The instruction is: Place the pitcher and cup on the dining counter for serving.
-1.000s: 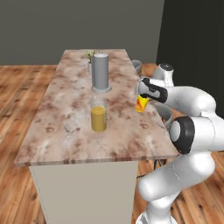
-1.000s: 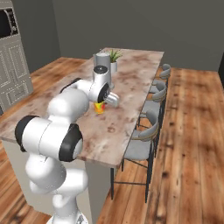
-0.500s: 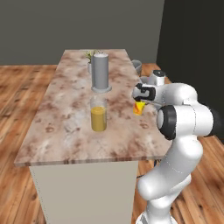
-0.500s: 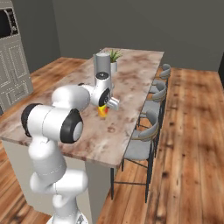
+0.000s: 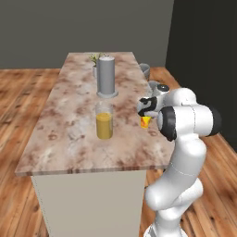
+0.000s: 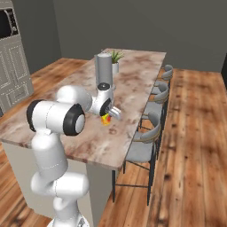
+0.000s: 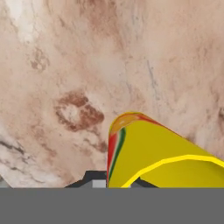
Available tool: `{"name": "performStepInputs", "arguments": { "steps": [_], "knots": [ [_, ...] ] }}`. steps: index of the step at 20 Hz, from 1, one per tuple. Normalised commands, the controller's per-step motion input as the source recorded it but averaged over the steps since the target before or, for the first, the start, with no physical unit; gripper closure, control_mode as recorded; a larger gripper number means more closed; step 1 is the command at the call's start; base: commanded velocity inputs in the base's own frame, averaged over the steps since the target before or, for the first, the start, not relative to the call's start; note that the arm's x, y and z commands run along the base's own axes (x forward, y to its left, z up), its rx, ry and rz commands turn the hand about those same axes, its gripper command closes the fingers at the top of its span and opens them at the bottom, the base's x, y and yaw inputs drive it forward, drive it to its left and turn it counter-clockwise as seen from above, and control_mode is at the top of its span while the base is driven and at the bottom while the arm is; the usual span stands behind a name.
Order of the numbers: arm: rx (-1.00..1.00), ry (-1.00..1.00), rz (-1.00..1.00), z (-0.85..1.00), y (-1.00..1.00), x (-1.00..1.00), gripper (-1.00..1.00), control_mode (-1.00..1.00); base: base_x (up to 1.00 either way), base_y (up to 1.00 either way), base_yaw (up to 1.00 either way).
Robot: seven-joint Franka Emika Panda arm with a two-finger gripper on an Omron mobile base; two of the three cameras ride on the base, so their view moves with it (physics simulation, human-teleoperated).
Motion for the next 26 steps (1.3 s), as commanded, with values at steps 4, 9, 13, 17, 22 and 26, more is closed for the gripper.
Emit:
{"name": "performStepInputs", "arguments": {
  "steps": [4,9,13,17,22,26],
  "knots": [
    [0.00,0.00,-0.02,-0.33,0.00,0.00,1.00,-1.00,0.00,0.00,0.00],
    [0.00,0.01,-0.01,-0.05,0.00,0.04,-1.00,-1.00,0.00,0.00,0.00],
    [0.00,0.01,0.00,0.24,0.00,-0.04,-1.00,-1.00,0.00,0.00,0.00],
    [0.00,-0.03,0.00,0.81,0.02,-0.18,-1.00,-1.00,0.00,0.00,0.00],
    [0.00,-0.17,0.00,1.00,0.09,-0.75,-1.00,-1.00,0.00,0.00,0.00],
    [0.00,-0.23,0.08,0.95,0.30,-1.00,-1.00,-1.00,0.00,0.00,0.00]
  ]
}}
